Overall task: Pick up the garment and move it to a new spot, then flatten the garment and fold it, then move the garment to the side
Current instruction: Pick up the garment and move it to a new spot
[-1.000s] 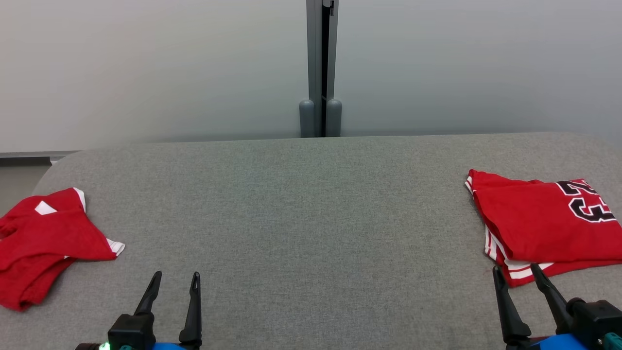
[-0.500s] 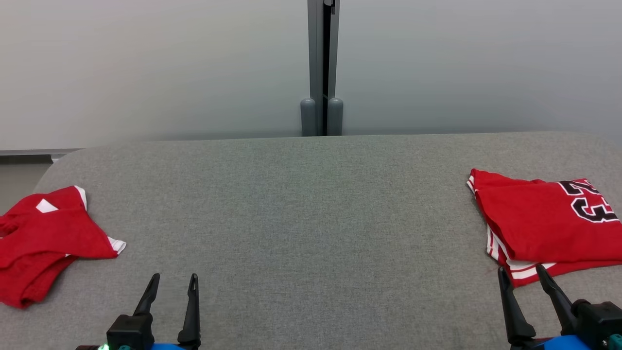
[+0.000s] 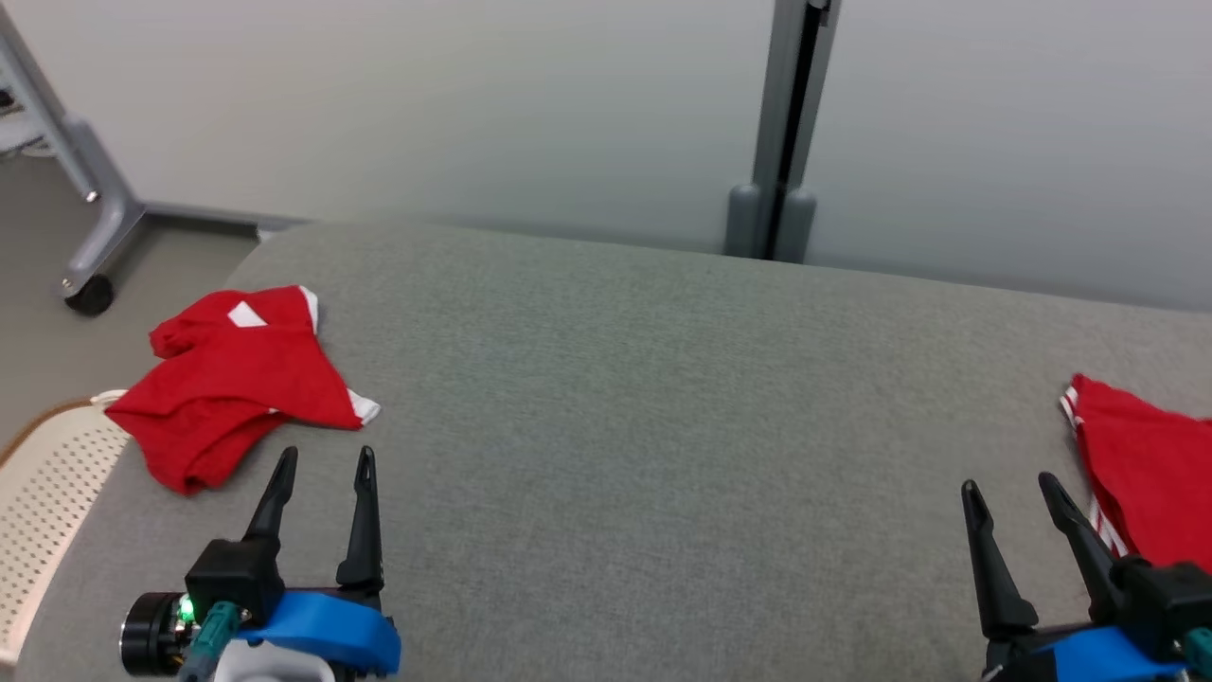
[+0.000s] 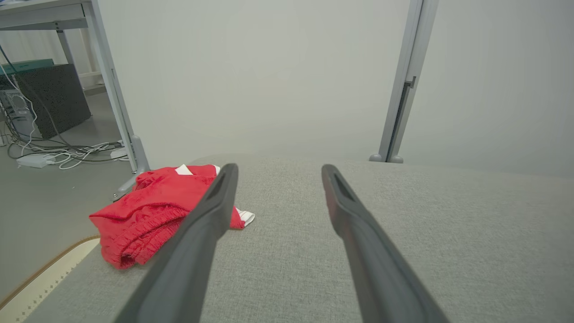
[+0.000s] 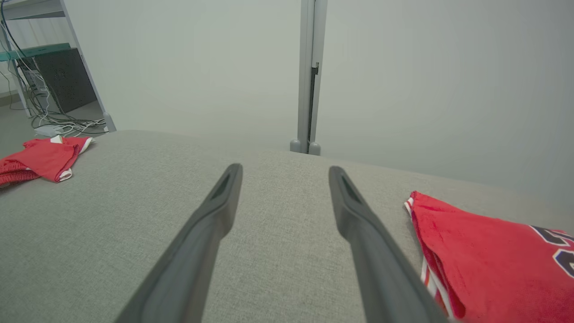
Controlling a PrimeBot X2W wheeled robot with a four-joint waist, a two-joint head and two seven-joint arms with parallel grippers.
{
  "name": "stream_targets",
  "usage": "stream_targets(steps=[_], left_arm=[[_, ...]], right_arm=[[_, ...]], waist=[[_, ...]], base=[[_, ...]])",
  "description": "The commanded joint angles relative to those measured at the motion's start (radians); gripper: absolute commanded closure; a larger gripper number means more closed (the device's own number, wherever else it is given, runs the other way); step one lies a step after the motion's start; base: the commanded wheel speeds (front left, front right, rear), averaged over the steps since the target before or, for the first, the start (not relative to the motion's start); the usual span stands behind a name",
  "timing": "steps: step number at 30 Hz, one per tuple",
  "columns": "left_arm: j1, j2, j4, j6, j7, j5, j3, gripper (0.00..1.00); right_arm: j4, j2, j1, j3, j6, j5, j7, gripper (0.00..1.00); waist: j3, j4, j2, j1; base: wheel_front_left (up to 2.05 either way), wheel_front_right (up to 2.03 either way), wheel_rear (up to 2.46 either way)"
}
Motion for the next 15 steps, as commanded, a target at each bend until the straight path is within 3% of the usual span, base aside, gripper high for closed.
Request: stream_targets(steps=[1,7,15], left_arm=[[-0.020,-0.006,0.007,-0.002,-0.009,0.001,0.007,0.00],[-0.068,-0.035,0.031,-0.018,-0.016,0.014,0.051,0.00],[-0.084,-0.074,0.024,-0.037,-0.016,0.053,0.152,0.00]], right_arm=[[-0.008,-0.001,-0.017,-0.001,0.000,-0.007,0.004,0.00],[-0.029,-0.001,-0.050,0.024,0.000,-0.031,0.021,0.00],[-0.060,-0.004,-0.095,0.040,0.000,-0.055,0.050,0.00]], waist=[[0.042,0.055,-0.0001,-0.0001],[0.065,0.155,-0.0001,-0.0001],[0.124,0.214,-0.0001,-0.0001]], base=[[0.00,0.00,0.00],[0.00,0.00,0.00],[0.00,0.00,0.00]])
